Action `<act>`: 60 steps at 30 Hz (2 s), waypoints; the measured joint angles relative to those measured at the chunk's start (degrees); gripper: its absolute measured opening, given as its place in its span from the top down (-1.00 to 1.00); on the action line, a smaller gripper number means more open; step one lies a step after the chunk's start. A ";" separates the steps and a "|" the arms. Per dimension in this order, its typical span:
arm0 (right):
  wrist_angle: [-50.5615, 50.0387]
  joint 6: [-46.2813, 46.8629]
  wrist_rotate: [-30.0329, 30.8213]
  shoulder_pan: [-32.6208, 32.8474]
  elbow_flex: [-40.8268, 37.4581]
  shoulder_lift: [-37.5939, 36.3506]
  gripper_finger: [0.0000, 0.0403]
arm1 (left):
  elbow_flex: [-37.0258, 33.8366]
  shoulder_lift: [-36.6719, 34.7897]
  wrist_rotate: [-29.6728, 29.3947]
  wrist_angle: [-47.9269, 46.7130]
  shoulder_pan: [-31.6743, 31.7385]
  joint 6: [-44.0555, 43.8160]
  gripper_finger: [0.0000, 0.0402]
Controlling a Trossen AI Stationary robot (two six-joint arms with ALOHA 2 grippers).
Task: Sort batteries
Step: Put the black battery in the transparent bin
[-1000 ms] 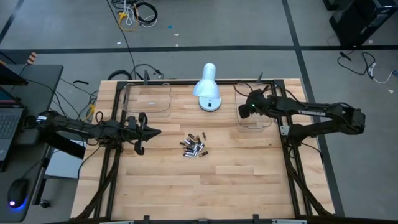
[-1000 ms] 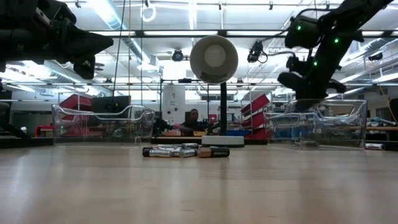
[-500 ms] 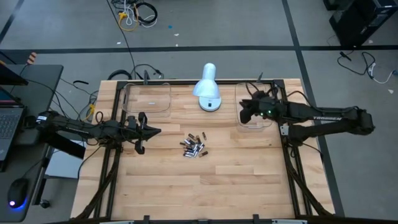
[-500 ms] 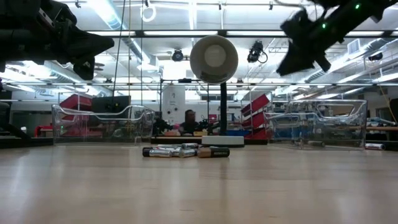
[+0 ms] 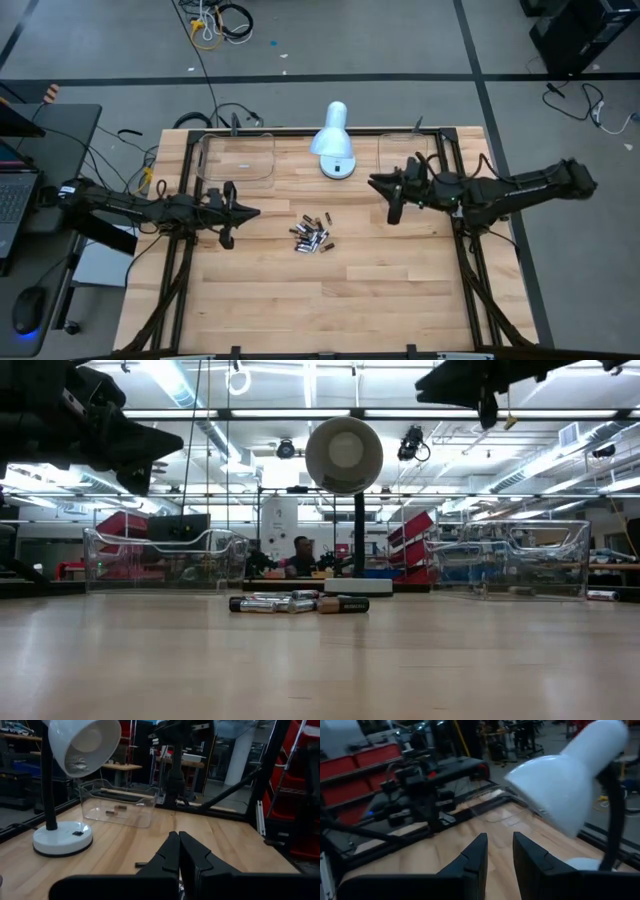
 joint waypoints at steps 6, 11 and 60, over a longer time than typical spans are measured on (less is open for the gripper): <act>7.84 -4.47 0.03 4.96 0.00 5.31 0.62 | 0.00 0.00 0.00 -1.91 0.00 0.00 0.99; 15.57 -7.62 1.18 7.67 0.00 9.40 0.62 | 0.00 -0.01 0.00 -2.71 -0.01 0.00 0.99; -14.50 -11.07 2.63 4.44 33.55 52.23 0.62 | 0.00 -0.01 0.02 -4.55 0.00 -0.92 0.99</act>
